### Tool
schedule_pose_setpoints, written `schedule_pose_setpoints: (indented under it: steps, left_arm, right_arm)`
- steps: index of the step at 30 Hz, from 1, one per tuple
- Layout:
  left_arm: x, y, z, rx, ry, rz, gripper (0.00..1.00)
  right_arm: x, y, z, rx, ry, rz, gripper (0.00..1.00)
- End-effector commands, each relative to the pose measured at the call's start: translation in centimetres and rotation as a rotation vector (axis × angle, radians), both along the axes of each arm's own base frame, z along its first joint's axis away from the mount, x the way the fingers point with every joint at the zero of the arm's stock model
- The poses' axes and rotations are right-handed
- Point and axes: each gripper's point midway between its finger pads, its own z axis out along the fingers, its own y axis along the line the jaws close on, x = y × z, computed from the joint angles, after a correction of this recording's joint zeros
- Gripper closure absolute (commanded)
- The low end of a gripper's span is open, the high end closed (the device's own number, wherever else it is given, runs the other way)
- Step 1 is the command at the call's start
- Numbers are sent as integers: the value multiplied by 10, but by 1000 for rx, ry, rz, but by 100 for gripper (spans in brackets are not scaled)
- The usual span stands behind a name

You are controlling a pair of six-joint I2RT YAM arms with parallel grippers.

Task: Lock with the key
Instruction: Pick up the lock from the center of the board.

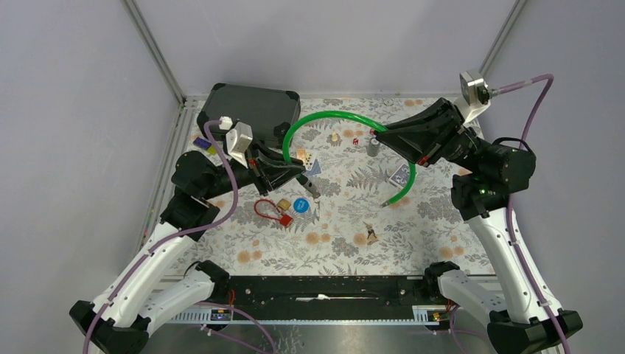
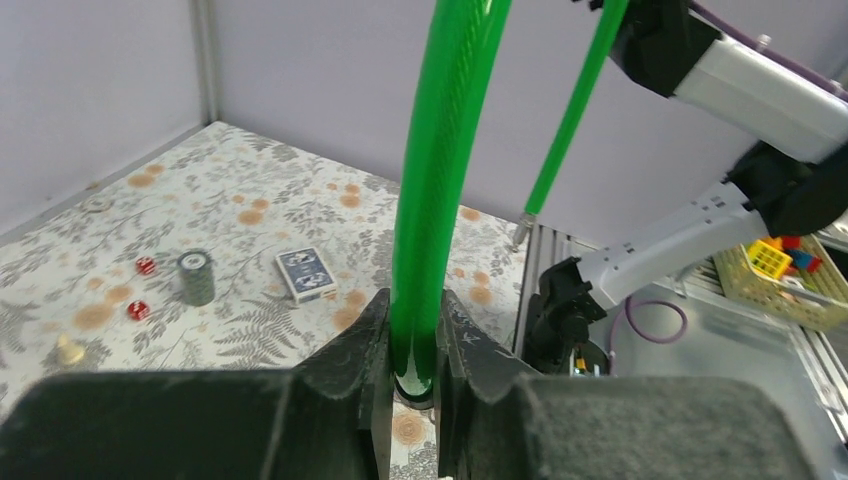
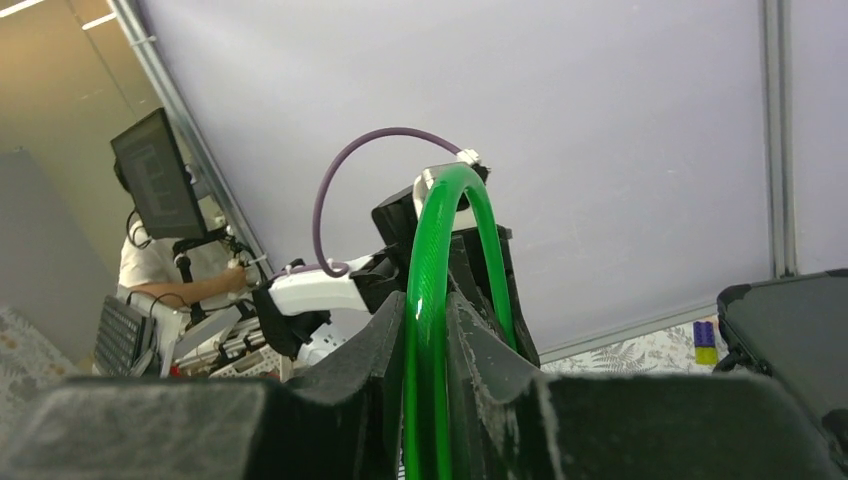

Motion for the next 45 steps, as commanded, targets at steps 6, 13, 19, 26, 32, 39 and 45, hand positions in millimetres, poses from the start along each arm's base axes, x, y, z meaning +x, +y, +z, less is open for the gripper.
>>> schedule_pose_setpoints:
  steps: [6, 13, 19, 26, 32, 39, 45]
  left_arm:
    - [28, 16, 15, -15, 3, 205, 100]
    - [27, 17, 20, -69, 6, 207, 100]
    - [16, 24, 30, -88, -59, 205, 100]
    - [7, 27, 46, -135, -94, 190, 100]
    - [6, 30, 58, -151, -113, 204, 100]
    - [14, 39, 63, -182, -106, 279, 100]
    - [17, 41, 63, -189, -103, 302, 100]
  right_arm:
    - [18, -1, -22, -53, 38, -105, 96]
    - [23, 1, -52, -176, 0, -139, 75]
    - [32, 0, -76, -252, -3, -189, 42]
    - [53, -2, -102, -271, 50, -263, 40]
    - [89, -12, -131, -246, 134, -421, 43]
    - [100, -12, -169, -243, 217, -455, 46]
    - [96, -9, -187, -238, 254, -472, 48]
